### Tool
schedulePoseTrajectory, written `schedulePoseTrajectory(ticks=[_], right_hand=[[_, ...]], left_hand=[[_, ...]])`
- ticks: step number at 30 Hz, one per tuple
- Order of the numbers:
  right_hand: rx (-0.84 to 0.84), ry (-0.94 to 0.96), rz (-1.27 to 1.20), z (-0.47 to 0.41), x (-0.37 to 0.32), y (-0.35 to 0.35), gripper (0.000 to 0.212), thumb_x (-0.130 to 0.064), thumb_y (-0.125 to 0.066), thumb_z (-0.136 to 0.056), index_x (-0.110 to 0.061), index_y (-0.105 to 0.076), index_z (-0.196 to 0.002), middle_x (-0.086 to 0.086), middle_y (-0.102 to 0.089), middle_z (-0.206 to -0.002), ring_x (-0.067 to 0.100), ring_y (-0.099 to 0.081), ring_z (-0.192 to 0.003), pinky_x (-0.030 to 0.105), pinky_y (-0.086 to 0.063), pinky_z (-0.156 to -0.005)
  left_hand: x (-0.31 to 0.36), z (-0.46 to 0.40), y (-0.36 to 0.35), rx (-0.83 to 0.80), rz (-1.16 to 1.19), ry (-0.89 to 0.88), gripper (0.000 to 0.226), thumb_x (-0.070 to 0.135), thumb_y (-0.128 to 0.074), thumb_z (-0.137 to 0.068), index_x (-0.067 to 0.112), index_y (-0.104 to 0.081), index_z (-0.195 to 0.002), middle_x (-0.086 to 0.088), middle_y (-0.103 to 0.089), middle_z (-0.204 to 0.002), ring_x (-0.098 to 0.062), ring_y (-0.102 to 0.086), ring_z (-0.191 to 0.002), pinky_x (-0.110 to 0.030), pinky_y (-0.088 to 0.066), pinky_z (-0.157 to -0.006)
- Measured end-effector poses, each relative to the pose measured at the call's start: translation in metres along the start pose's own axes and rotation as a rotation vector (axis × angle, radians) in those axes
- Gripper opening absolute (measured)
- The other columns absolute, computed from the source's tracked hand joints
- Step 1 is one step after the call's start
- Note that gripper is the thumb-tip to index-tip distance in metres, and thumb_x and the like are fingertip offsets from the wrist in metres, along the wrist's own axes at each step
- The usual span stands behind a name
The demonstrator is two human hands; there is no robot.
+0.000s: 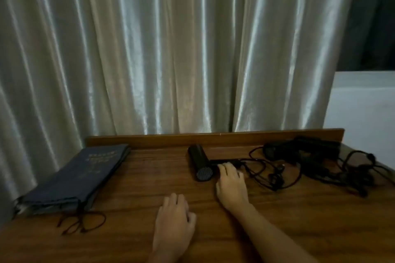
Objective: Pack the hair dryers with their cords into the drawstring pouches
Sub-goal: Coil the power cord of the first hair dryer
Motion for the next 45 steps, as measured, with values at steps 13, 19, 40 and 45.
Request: schedulePoseTrajectory(ticks=[13, 19, 40, 45], right_hand=[[-0.082, 0.095, 0.074, -0.03, 0.002, -0.023, 0.052, -0.035, -0.045, -0.096, -0.028, -0.037, -0.147, -0.003, -0.046, -0.144, 0.022, -0.039, -0.133, 0.043, -0.027, -0.112], [0.009, 0.389, -0.174, 0.026, -0.028, 0.009, 0.053, -0.03, -0.048, -0.094, -0.029, -0.04, -0.147, -0.008, -0.052, -0.14, 0.012, -0.05, -0.123, 0.028, -0.037, -0.103], [0.191, 0.393, -0.214, 0.087, 0.002, 0.06, 0.024, -0.017, -0.055, -0.089, -0.02, -0.064, -0.111, -0.006, -0.06, -0.109, 0.011, -0.058, -0.098, 0.027, -0.05, -0.087], [0.561, -0.098, 0.094, 0.084, 0.069, 0.094, 0.032, -0.037, -0.053, -0.095, -0.019, -0.062, -0.12, 0.002, -0.06, -0.114, 0.021, -0.055, -0.109, 0.038, -0.037, -0.095]], left_hand=[[0.003, -0.002, 0.004, 0.018, -0.057, 0.015, 0.016, 0.036, -0.043, -0.085, 0.033, -0.041, -0.1, 0.012, -0.042, -0.101, -0.008, -0.042, -0.099, -0.026, -0.042, -0.09], [0.011, 0.012, 0.015, 0.316, -0.147, -0.145, 0.057, 0.037, -0.07, -0.074, 0.018, -0.056, -0.125, -0.003, -0.056, -0.12, -0.02, -0.055, -0.11, -0.039, -0.049, -0.094], [0.018, -0.006, -0.004, -0.03, -0.553, -0.207, 0.055, 0.044, -0.031, -0.101, 0.028, -0.021, -0.153, -0.003, -0.038, -0.147, -0.024, -0.034, -0.133, -0.042, -0.028, -0.111], [0.012, 0.005, 0.0, 0.136, -0.447, -0.017, 0.035, 0.051, -0.044, -0.092, 0.027, -0.068, -0.101, -0.001, -0.063, -0.107, -0.024, -0.049, -0.109, -0.045, -0.034, -0.093]])
Point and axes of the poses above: each hand's wrist, its own z-axis away from the middle knuckle, its own y-axis out of the back of the hand, x = y × z, the point moved 3 cm from there along -z, towards the middle knuckle
